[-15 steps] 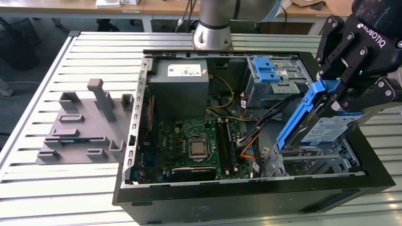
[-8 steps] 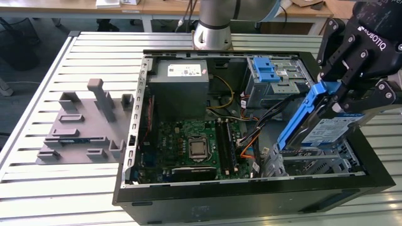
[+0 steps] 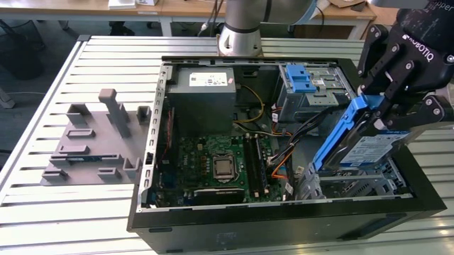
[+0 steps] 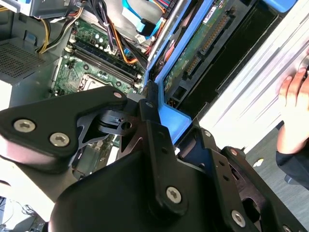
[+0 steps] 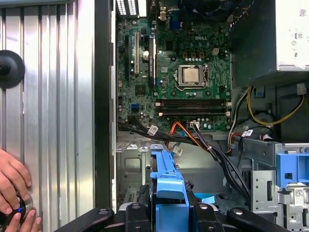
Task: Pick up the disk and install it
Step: 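Insert the disk into the insertion slot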
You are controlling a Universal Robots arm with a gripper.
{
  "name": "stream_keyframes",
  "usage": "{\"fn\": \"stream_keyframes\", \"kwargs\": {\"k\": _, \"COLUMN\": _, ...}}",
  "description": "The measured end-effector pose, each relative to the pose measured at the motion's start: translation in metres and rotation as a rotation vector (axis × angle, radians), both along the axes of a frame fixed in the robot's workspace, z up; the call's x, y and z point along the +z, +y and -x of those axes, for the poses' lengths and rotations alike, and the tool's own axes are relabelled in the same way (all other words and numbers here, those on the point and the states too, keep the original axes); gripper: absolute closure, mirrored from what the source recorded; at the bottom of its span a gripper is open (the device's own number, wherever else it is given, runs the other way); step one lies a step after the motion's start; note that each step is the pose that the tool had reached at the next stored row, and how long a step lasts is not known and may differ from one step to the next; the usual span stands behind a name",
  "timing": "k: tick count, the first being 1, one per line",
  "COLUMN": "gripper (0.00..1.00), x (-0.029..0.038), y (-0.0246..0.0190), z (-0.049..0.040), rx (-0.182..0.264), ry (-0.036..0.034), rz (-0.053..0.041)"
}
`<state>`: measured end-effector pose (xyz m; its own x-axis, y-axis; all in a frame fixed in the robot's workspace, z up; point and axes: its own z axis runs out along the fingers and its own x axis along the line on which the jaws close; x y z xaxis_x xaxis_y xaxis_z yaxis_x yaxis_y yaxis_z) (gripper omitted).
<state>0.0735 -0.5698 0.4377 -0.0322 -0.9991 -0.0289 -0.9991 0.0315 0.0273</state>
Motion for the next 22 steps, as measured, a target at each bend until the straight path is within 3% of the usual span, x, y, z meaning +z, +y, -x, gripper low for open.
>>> {"fn": "stream_keyframes", "kwargs": {"k": 22, "gripper": 0.64, "x": -0.0060, "y": -0.0008, "z": 0.0000, "rx": 0.000, "ry": 0.0000, "rz": 0.0001}}
